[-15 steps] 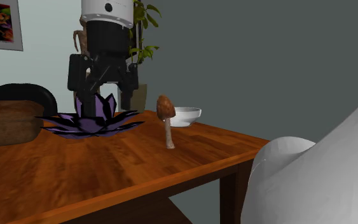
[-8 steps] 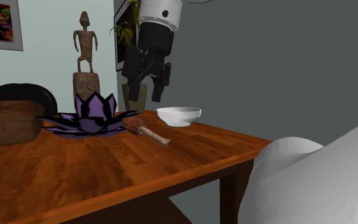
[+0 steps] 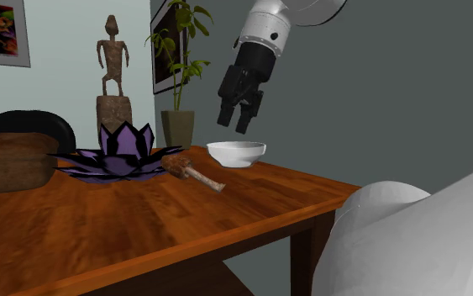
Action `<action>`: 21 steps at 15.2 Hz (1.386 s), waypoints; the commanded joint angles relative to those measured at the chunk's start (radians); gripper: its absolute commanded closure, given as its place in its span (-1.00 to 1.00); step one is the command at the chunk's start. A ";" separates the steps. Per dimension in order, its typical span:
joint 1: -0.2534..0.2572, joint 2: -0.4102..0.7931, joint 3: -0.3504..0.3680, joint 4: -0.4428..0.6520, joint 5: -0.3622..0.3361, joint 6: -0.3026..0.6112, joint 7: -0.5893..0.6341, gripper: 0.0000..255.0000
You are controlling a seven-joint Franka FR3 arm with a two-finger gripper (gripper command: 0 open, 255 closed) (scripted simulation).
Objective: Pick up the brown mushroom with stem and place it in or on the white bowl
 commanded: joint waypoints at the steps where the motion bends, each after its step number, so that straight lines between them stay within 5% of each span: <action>1: -0.002 -0.004 -0.014 -0.021 -0.004 0.019 -0.010 -1.00; 14: -0.007 -0.010 -0.020 -0.100 -0.011 0.091 -0.008 -1.00; 15: -0.007 -0.010 -0.020 -0.100 -0.011 0.091 -0.008 1.00; 21: -0.007 -0.010 -0.020 -0.100 -0.011 0.091 -0.008 1.00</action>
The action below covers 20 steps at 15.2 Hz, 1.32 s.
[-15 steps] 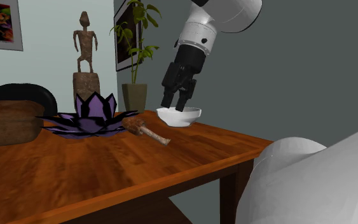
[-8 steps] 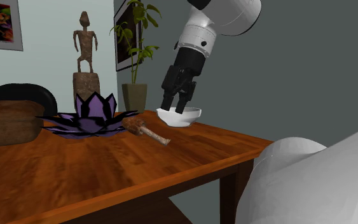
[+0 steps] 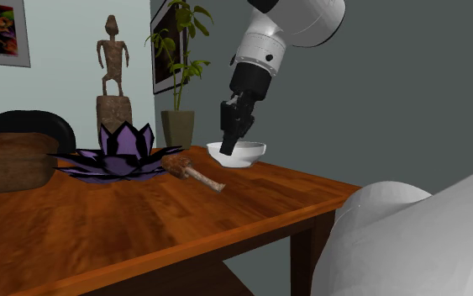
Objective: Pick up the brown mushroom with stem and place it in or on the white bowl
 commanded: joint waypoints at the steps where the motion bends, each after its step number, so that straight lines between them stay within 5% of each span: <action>1: 0.000 0.000 0.000 0.000 0.000 0.000 0.000 1.00; 3: 0.000 0.000 0.000 0.000 0.000 0.000 0.000 1.00; 4: 0.000 0.000 0.000 0.000 0.000 0.000 0.000 -1.00; 10: 0.077 0.231 0.178 0.085 -0.071 0.088 0.123 -1.00; 20: 0.075 0.247 0.159 -0.005 -0.083 0.194 0.125 -1.00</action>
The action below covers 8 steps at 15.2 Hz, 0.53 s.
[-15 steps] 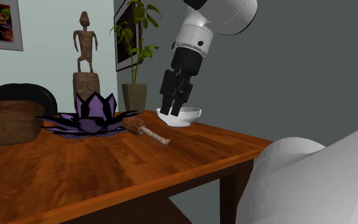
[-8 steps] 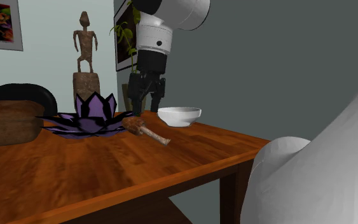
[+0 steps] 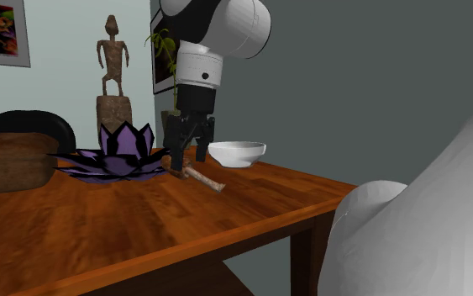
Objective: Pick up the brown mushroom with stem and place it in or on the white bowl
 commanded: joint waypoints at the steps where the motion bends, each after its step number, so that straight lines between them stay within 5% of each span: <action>1: 0.000 0.000 -0.001 -0.003 -0.001 0.003 -0.001 -1.00; 6: 0.000 0.000 -0.001 -0.002 -0.001 0.003 -0.001 -1.00; 7: 0.000 0.000 -0.001 -0.002 -0.001 0.003 -0.001 1.00; 8: 0.000 0.000 -0.001 -0.002 -0.001 0.003 -0.001 1.00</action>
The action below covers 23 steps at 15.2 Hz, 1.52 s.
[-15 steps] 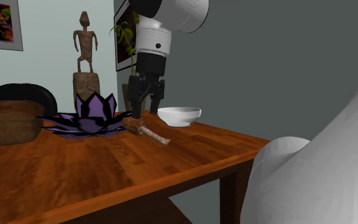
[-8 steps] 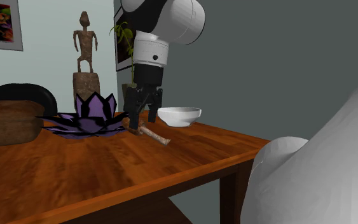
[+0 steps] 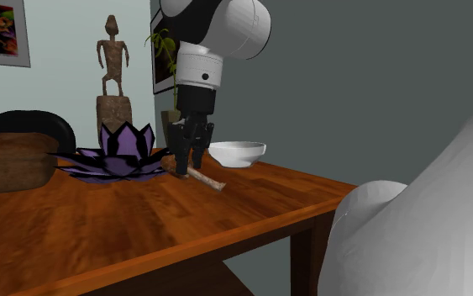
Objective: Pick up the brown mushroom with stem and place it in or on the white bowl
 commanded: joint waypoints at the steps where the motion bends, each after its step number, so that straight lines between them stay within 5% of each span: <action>1: 0.000 0.000 0.000 0.000 0.000 0.000 0.000 1.00; 8: 0.000 0.000 0.000 0.000 0.000 0.000 0.000 1.00; 23: 0.017 0.014 0.034 0.208 0.031 -0.194 0.001 1.00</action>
